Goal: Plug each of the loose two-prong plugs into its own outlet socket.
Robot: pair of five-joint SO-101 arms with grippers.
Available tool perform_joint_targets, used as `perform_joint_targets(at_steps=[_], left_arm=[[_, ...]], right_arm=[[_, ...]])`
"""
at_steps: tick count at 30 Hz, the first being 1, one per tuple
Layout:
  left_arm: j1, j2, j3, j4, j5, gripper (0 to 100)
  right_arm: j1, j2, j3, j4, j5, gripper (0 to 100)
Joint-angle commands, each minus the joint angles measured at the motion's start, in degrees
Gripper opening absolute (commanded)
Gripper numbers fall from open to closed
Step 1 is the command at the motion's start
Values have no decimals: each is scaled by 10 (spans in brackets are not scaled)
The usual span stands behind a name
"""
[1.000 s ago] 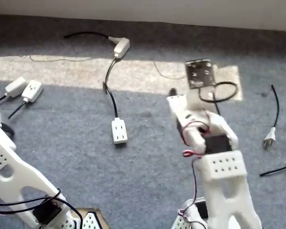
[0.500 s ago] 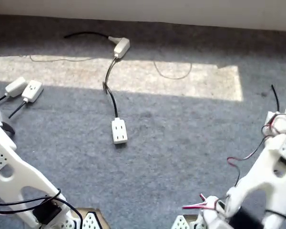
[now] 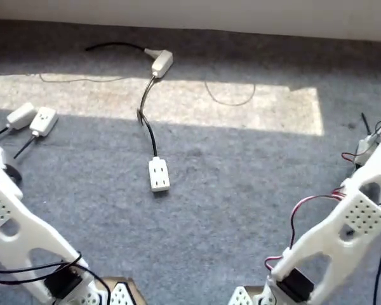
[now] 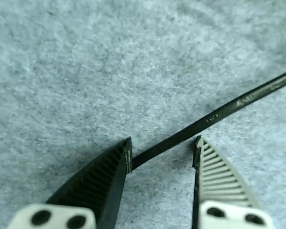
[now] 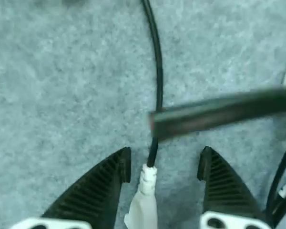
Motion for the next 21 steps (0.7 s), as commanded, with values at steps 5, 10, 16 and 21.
perform_joint_targets(at_steps=[5, 10, 16, 21], left_arm=[[24, -8, -2, 9, 4, 231], [23, -8, -2, 9, 4, 231], [20, -8, -1, 10, 4, 231], [20, -8, -2, 10, 4, 231]], right_arm=[[-15, 114, -292, 143, 6, 42], [-23, 127, -414, 194, 6, 51], [-24, 125, -414, 195, 6, 3], [-34, 130, -414, 194, 9, 8]])
